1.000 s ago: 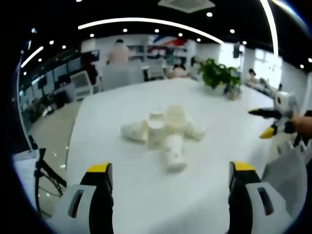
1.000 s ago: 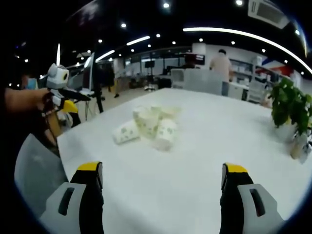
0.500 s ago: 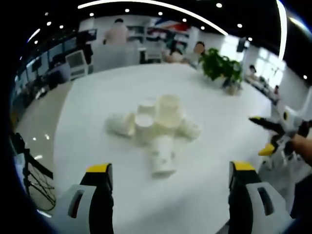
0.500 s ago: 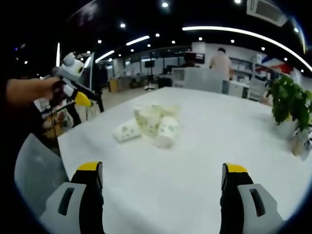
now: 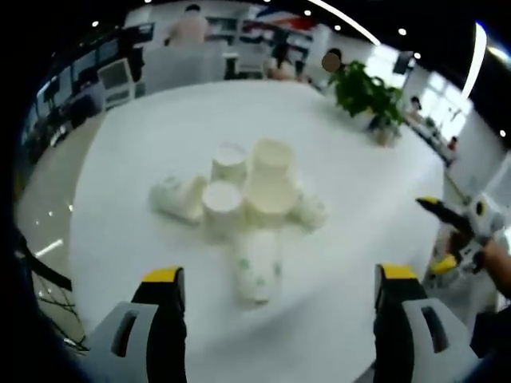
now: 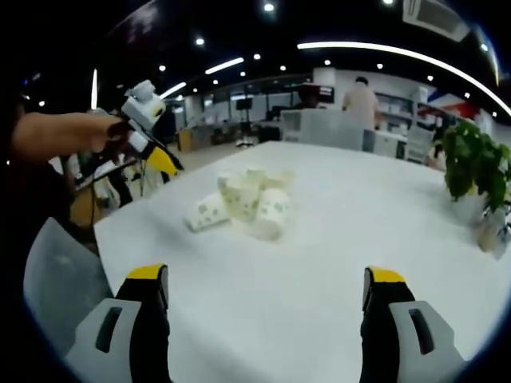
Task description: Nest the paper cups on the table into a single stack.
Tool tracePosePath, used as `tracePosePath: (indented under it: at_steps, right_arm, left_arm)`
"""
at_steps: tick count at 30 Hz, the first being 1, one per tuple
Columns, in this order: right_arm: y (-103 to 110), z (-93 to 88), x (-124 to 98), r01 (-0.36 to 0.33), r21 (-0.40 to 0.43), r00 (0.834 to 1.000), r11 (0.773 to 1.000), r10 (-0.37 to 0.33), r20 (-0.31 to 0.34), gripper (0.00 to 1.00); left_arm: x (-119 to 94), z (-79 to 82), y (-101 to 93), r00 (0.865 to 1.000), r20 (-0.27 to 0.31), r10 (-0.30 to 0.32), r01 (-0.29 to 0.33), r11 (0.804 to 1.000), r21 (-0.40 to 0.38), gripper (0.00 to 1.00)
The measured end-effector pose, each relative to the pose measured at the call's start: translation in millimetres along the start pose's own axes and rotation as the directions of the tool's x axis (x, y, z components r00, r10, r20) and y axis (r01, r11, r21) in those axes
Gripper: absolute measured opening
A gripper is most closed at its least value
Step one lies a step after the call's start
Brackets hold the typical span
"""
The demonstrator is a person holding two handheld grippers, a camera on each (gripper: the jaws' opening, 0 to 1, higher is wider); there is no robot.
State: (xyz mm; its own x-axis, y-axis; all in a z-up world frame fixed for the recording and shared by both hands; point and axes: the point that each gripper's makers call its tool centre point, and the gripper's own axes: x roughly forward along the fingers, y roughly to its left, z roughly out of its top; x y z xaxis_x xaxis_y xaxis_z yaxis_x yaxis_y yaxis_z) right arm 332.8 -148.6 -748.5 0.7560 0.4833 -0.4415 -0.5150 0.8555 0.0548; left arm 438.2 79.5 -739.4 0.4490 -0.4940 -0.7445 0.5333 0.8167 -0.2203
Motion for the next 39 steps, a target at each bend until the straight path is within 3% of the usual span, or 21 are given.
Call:
tracePosePath:
  at_steps: [8, 16, 20, 30, 33, 36, 39]
  right_arm:
    - [-1, -2.6, -1, 0.009, -0.003, 1.000, 1.000, -0.009, 0.000, 1.00]
    - [2, -11.5, 0, -0.001, 0.004, 1.000, 1.000, 0.001, -0.018, 1.00]
    - [3, -10.0, 2, -0.008, 0.018, 1.000, 1.000, 0.009, -0.014, 1.00]
    - [3, -8.5, 4, -0.016, 0.019, 1.000, 1.000, 0.017, -0.019, 1.00]
    - [2, -11.4, 4, -0.019, 0.018, 0.999, 1.000, 0.020, -0.028, 1.00]
    - [2, -14.1, 5, -0.021, 0.019, 0.999, 1.000, 0.022, -0.036, 1.00]
    - [1, -16.2, 4, -0.020, 0.019, 0.999, 1.000, 0.021, -0.042, 1.00]
  left_arm:
    - [31, 2.7, 6.0, 0.998, -0.056, -0.010, 0.009, 1.000, -0.014, 0.93]
    - [57, 1.8, 12.8, 0.994, -0.110, 0.006, 0.000, 0.999, 0.050, 0.85]
    - [68, -5.7, 11.2, 0.988, -0.151, -0.019, 0.022, 1.000, 0.019, 0.83]
    - [87, -15.3, 11.8, 0.977, -0.203, -0.059, 0.050, 0.998, -0.050, 0.65]
    - [92, -16.6, 13.0, 0.976, -0.215, -0.043, 0.038, 0.999, -0.028, 0.61]
    - [98, -25.0, 25.4, 0.968, -0.252, 0.018, -0.012, 1.000, 0.022, 0.60]
    - [101, -25.0, 27.2, 0.967, -0.252, 0.020, -0.017, 1.000, 0.014, 0.58]
